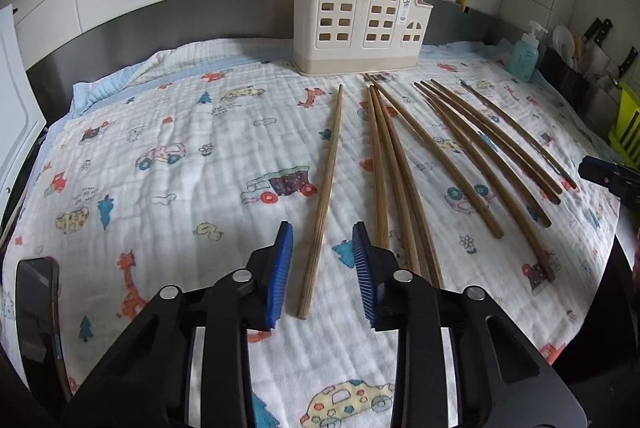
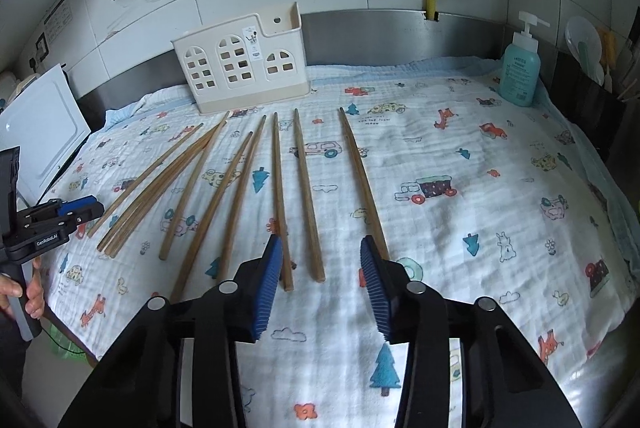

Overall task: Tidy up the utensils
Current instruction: 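Close the left gripper on a wooden chopstick while the right gripper grasps another chopstick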

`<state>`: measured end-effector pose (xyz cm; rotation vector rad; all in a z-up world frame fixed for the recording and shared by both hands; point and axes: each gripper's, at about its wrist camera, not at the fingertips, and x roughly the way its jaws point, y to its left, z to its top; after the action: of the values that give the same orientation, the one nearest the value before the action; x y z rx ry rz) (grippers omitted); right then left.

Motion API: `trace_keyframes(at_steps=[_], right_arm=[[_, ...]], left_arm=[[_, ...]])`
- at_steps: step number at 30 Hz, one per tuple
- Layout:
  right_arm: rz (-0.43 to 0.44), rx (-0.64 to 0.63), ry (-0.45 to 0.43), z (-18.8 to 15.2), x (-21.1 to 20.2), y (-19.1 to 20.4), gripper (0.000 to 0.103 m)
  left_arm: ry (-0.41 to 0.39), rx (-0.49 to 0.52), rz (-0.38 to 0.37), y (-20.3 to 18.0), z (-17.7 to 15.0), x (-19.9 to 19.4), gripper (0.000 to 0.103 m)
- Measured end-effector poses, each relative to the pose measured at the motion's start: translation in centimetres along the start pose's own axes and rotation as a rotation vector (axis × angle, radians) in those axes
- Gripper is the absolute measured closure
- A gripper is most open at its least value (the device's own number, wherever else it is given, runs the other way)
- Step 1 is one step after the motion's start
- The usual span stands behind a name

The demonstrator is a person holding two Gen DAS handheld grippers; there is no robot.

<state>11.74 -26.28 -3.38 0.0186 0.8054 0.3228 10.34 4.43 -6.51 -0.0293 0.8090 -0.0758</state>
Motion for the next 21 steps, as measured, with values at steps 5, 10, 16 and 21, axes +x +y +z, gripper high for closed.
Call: trace_keyframes(at_steps=[5,10,16,21], right_arm=[[0.009,0.005,0.017,0.4,1.0,-0.6,0.076],[0.001,0.000,0.025,0.8,1.9,-1.2,0.078],[-0.026,-0.019,0.042,1.3,3.1,-1.8,0.084],[-0.042,-0.028,0.058,1.6,4.2,-2.5,0.087]], left_arm=[[0.034,0.009,-0.001,0.1,0.2,1.4,0.085],[0.052,0.015,-0.013,0.3,0.7,2.1,0.088],[0.063,0.029,-0.011,0.1,1.0,3.1,0.088],[0.062,0.034,-0.009,0.0,1.2,3.4,0.088]])
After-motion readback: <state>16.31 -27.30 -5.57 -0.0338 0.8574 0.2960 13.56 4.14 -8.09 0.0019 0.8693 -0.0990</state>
